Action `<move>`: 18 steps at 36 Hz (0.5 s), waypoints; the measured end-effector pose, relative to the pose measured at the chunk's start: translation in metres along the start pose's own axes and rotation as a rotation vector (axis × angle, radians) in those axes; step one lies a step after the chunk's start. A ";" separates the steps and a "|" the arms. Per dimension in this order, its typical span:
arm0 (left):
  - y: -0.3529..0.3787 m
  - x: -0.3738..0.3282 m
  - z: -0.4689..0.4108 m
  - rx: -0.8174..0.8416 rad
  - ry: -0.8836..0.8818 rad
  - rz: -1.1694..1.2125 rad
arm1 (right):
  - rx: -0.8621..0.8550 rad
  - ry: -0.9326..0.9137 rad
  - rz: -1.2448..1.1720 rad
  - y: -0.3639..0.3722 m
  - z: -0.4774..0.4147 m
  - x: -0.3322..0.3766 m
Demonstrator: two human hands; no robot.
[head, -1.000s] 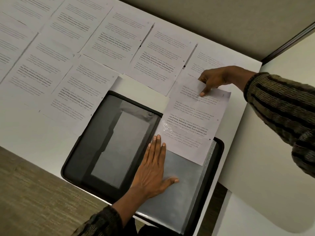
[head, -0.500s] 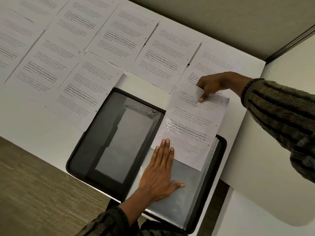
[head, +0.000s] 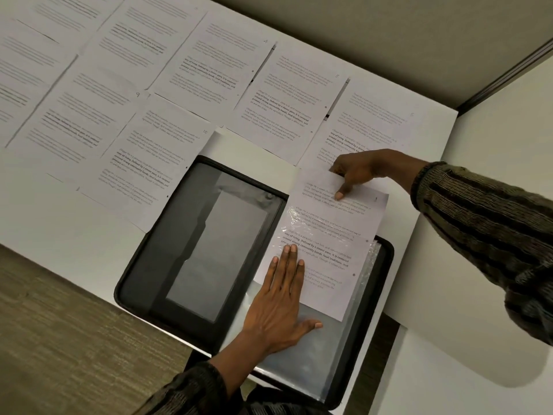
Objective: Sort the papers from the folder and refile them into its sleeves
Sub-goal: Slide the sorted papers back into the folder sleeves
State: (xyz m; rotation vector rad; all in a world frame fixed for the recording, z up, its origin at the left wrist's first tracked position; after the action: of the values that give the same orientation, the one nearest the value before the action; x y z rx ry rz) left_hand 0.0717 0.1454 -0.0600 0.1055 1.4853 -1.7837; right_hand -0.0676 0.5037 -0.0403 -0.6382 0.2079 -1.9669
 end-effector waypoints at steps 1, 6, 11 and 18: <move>0.000 0.000 0.000 0.002 0.000 -0.004 | -0.016 -0.008 -0.036 0.001 0.001 0.000; 0.002 0.000 0.000 -0.004 -0.002 -0.010 | -0.182 -0.080 -0.107 0.008 0.006 0.008; 0.004 0.003 0.000 0.001 0.003 -0.007 | -0.239 -0.063 -0.093 0.018 0.001 0.010; 0.000 0.008 0.001 -0.006 0.016 0.027 | -0.217 -0.061 -0.059 0.029 0.001 0.022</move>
State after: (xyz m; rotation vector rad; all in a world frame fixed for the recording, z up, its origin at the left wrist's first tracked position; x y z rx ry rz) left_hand 0.0667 0.1411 -0.0636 0.1366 1.4935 -1.7609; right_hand -0.0520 0.4710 -0.0441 -0.8522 0.3715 -1.9939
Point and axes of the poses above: each hand's wrist, its own z-axis away from the middle knuckle, its own y-axis out of the palm, x = y × z, the point moved 2 cm from there along -z, towards the middle knuckle, and after that the axes turned 13 degrees about z, right-handed, at the moved point
